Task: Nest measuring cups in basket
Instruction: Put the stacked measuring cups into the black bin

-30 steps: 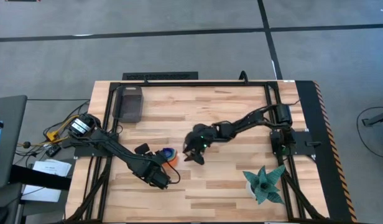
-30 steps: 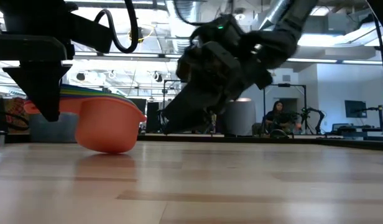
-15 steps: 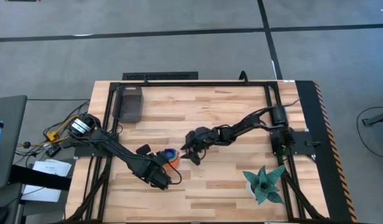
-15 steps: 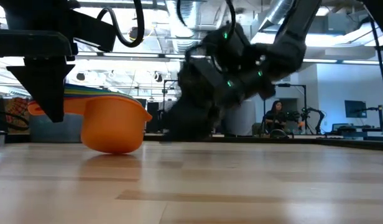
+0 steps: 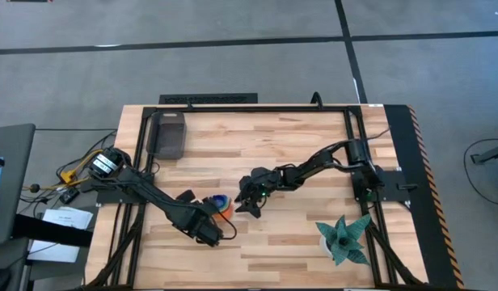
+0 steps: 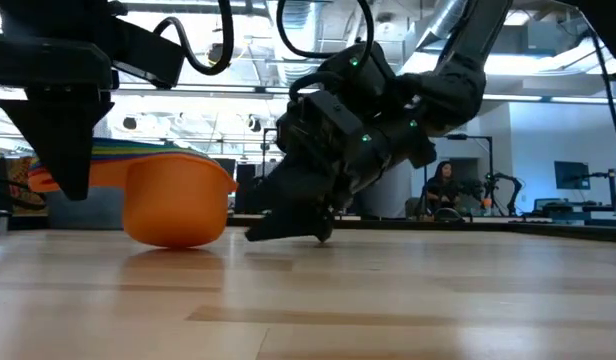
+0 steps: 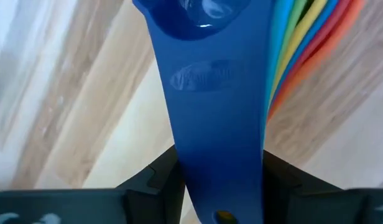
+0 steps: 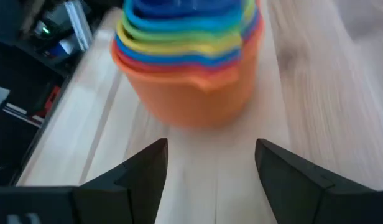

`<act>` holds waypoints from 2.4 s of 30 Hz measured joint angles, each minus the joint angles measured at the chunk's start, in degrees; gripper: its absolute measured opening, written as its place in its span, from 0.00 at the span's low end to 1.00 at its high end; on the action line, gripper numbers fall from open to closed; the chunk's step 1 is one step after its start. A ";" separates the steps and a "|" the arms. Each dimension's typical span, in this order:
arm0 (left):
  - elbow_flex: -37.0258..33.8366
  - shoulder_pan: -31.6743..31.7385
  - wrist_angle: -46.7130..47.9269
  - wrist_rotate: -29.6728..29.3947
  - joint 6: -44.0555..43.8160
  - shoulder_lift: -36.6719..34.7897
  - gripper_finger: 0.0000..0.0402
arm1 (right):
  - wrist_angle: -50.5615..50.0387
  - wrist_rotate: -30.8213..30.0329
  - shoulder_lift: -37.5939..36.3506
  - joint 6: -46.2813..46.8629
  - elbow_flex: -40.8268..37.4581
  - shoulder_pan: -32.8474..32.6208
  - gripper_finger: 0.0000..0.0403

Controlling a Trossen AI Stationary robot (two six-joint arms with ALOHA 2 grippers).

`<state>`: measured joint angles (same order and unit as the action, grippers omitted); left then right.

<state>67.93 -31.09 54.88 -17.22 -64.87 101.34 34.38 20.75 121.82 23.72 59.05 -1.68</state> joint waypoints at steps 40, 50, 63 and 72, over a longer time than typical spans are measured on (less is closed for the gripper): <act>-3.44 4.15 2.81 3.07 14.03 -22.48 0.54 | -20.65 -4.52 -24.08 15.08 -0.07 2.44 0.66; -35.80 10.46 -30.07 17.30 12.43 -49.07 0.54 | -16.19 -13.80 -23.43 24.96 -0.02 -7.63 0.66; -60.43 20.35 -50.67 28.30 10.31 -69.46 0.54 | -14.20 -26.81 -23.43 35.00 -0.02 -14.90 0.66; -64.58 25.82 -58.74 35.44 13.79 -69.37 0.54 | -13.96 -26.90 -23.43 37.45 -0.02 -14.26 0.66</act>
<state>3.36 -5.27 -3.86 18.23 -51.08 31.97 20.43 -6.15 98.39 61.16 59.02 -15.94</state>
